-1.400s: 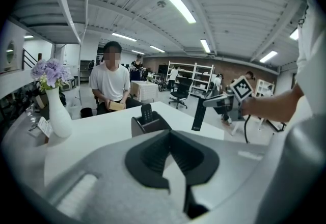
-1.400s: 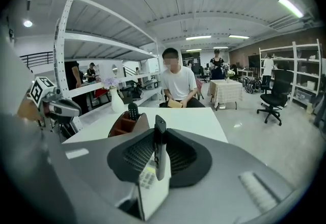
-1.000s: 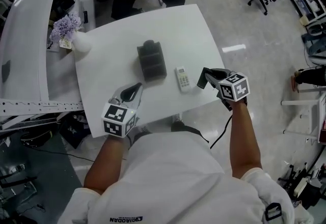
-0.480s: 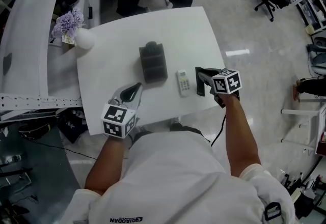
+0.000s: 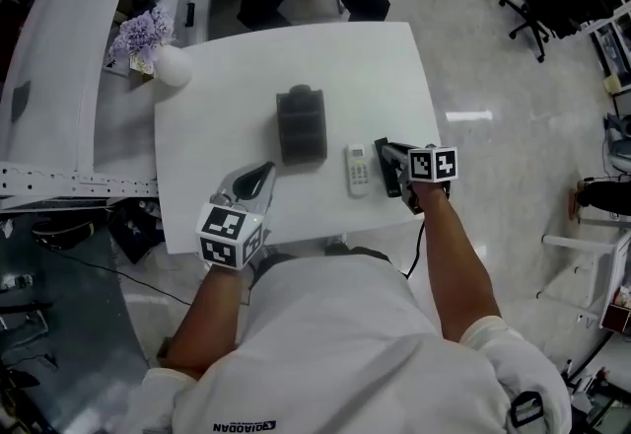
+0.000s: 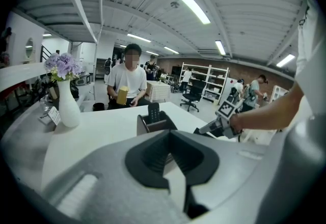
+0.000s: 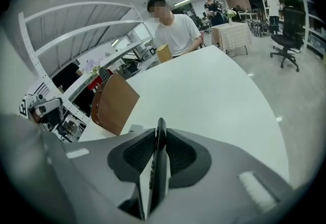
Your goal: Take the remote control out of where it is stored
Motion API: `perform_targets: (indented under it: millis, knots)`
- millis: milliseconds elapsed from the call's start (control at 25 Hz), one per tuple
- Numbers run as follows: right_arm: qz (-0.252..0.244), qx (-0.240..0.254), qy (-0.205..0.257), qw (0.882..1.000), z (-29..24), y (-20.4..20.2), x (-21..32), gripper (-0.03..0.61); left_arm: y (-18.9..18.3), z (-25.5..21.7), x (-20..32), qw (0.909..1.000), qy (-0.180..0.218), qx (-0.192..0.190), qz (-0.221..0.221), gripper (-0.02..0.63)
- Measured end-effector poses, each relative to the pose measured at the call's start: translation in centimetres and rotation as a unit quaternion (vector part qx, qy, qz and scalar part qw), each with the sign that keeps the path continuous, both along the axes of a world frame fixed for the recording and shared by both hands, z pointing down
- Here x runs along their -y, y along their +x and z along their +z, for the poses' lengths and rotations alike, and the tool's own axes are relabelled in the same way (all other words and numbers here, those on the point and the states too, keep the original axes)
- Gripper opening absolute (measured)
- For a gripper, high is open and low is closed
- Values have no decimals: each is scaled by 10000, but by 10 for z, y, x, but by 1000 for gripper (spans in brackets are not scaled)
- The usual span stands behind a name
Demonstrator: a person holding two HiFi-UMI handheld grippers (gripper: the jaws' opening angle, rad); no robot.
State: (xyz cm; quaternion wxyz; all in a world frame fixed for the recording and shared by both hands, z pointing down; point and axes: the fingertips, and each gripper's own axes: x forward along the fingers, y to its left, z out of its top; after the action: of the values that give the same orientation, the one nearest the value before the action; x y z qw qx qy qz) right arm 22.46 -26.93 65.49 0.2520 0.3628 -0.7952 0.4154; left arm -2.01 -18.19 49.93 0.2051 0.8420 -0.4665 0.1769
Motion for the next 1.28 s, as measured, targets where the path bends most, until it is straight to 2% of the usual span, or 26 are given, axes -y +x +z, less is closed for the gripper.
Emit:
perform_targets:
  millis: [360, 680, 1040, 1280]
  knots:
    - [730, 347, -211, 9965, 11, 12, 16, 71, 2, 3, 1, 9999, -52, 65, -114, 2]
    - [687, -89, -53, 9976, 15, 24, 18, 100, 4, 1, 4, 9999, -35, 110, -98, 2]
    - [495, -459, 450, 9967, -5, 18, 17, 103, -2, -1, 1, 10000, 21, 84, -33, 2]
    - [377, -392, 1096, 9925, -44, -5, 8, 48, -10, -6, -1, 9999, 85, 70, 24, 2]
